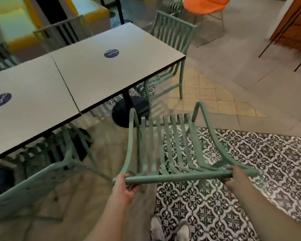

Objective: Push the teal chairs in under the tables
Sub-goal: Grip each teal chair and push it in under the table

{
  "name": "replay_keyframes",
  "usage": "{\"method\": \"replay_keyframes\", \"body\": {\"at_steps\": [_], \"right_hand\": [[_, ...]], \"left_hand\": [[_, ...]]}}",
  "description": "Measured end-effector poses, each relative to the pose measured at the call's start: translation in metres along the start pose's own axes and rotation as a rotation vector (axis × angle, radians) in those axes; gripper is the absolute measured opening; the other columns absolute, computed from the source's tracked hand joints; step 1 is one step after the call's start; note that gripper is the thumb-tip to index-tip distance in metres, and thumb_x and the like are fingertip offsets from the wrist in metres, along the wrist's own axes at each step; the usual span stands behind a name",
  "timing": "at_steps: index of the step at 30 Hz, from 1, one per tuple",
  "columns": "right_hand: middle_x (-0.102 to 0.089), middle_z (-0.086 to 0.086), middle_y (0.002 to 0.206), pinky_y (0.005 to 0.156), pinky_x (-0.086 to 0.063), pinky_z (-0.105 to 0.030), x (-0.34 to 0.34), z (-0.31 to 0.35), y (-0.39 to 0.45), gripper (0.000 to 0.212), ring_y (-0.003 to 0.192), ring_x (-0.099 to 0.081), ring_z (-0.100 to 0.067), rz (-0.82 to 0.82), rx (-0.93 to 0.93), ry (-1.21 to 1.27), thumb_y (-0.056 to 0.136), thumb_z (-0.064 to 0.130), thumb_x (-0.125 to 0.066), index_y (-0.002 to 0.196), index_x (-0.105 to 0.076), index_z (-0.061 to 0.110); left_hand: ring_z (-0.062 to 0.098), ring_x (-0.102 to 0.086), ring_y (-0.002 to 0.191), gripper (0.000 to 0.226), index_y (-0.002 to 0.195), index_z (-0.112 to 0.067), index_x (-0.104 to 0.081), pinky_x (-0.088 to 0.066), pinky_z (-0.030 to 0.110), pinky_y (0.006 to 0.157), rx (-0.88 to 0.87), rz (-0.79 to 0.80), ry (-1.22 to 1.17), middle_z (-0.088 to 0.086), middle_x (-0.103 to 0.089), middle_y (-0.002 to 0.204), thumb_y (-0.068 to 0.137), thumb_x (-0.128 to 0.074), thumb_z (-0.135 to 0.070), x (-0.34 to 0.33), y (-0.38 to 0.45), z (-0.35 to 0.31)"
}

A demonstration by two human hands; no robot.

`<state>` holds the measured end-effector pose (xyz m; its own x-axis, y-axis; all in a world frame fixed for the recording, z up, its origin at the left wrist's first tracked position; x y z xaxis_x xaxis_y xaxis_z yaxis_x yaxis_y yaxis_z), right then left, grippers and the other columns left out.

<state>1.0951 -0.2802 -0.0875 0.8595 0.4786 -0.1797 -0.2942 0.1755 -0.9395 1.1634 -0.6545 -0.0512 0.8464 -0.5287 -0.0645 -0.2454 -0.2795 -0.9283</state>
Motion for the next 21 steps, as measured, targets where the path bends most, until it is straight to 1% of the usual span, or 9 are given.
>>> {"method": "replay_keyframes", "body": {"at_steps": [1, 3, 5, 9, 12, 14, 17, 19, 21], "right_hand": [[-0.06, -0.016, 0.116, 0.086, -0.055, -0.043, -0.005, -0.001, -0.006, 0.024, 0.093, -0.063, -0.029, -0.036, 0.045, -0.082, 0.089, 0.024, -0.062, 0.1, -0.054, 0.005], [-0.059, -0.017, 0.116, 0.088, -0.055, -0.043, -0.019, 0.004, 0.0, 0.013, 0.097, -0.063, -0.032, -0.068, 0.085, -0.214, 0.091, 0.015, -0.056, 0.099, -0.053, 0.005], [-0.058, -0.018, 0.116, 0.091, -0.053, -0.047, -0.04, 0.005, -0.008, 0.012, 0.099, -0.062, -0.034, -0.025, 0.072, -0.286, 0.091, 0.015, -0.056, 0.096, -0.052, 0.005], [-0.052, -0.019, 0.116, 0.093, -0.05, -0.05, -0.07, 0.008, -0.004, 0.01, 0.093, -0.058, -0.034, 0.036, 0.087, -0.349, 0.092, 0.011, -0.053, 0.088, -0.047, 0.005], [-0.052, -0.015, 0.12, 0.096, -0.049, -0.047, -0.09, 0.013, 0.004, 0.01, 0.086, -0.058, -0.028, 0.049, 0.099, -0.43, 0.091, 0.012, -0.054, 0.086, -0.046, 0.007], [-0.054, -0.015, 0.123, 0.093, -0.051, -0.047, -0.106, 0.02, 0.014, 0.008, 0.091, -0.06, -0.028, 0.074, 0.115, -0.506, 0.089, 0.014, -0.056, 0.09, -0.049, 0.009], [-0.056, -0.015, 0.122, 0.091, -0.051, -0.047, -0.125, 0.026, 0.028, 0.016, 0.094, -0.06, -0.028, 0.111, 0.106, -0.546, 0.088, 0.013, -0.059, 0.101, -0.052, 0.008], [-0.057, -0.015, 0.116, 0.092, -0.052, -0.045, -0.132, 0.027, 0.015, 0.01, 0.092, -0.06, -0.027, 0.151, 0.086, -0.571, 0.09, 0.014, -0.058, 0.093, -0.051, 0.008], [-0.06, -0.013, 0.108, 0.093, -0.052, -0.044, -0.134, 0.031, 0.008, 0.01, 0.085, -0.061, -0.024, 0.153, 0.079, -0.607, 0.091, 0.014, -0.057, 0.089, -0.05, 0.009]], "left_hand": [[0.035, -0.053, 0.084, 0.012, 0.086, -0.002, -0.047, -0.044, 0.046, 0.087, -0.006, -0.003, -0.02, 0.022, -0.05, 0.093, 0.093, -0.051, -0.012, 0.001, -0.002, -0.001], [0.036, -0.053, 0.089, 0.012, 0.087, -0.002, -0.047, -0.044, 0.046, 0.086, -0.016, -0.032, -0.059, 0.023, -0.05, 0.104, 0.092, -0.051, -0.012, 0.003, 0.001, -0.004], [0.034, -0.051, 0.08, 0.013, 0.085, -0.001, -0.046, -0.044, 0.046, 0.088, -0.001, -0.055, -0.096, 0.023, -0.046, 0.108, 0.092, -0.05, -0.011, 0.007, 0.005, -0.003], [0.031, -0.048, 0.072, 0.015, 0.081, -0.001, -0.043, -0.044, 0.044, 0.091, -0.007, -0.087, -0.185, 0.019, -0.045, 0.088, 0.093, -0.049, -0.009, 0.008, 0.007, 0.0], [0.031, -0.049, 0.072, 0.014, 0.08, -0.002, -0.044, -0.044, 0.044, 0.092, -0.026, -0.121, -0.217, 0.018, -0.046, 0.086, 0.092, -0.05, -0.009, 0.007, 0.001, 0.003], [0.032, -0.05, 0.073, 0.014, 0.081, -0.002, -0.046, -0.044, 0.044, 0.091, -0.021, -0.146, -0.283, 0.019, -0.048, 0.085, 0.091, -0.051, -0.009, 0.004, -0.002, 0.009], [0.033, -0.051, 0.072, 0.013, 0.083, 0.001, -0.046, -0.044, 0.046, 0.094, -0.029, -0.158, -0.348, 0.021, -0.051, 0.084, 0.091, -0.05, -0.008, -0.002, -0.011, 0.02], [0.034, -0.052, 0.071, 0.012, 0.084, 0.001, -0.046, -0.047, 0.046, 0.089, -0.036, -0.197, -0.39, 0.022, -0.052, 0.085, 0.091, -0.049, -0.008, -0.001, -0.013, 0.027], [0.033, -0.053, 0.071, 0.014, 0.084, 0.0, -0.048, -0.056, 0.044, 0.07, -0.02, -0.209, -0.37, 0.021, -0.054, 0.086, 0.092, -0.051, -0.012, -0.003, -0.017, 0.034]]}}
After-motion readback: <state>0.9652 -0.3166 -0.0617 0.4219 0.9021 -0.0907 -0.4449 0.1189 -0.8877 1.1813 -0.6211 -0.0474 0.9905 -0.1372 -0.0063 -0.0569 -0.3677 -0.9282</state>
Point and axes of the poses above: each hand's wrist, its own y-axis towards the middle knuckle, its own x-axis out of the back of the hand, z = x × y, the point moved 4 cm from there along y, towards the middle knuckle
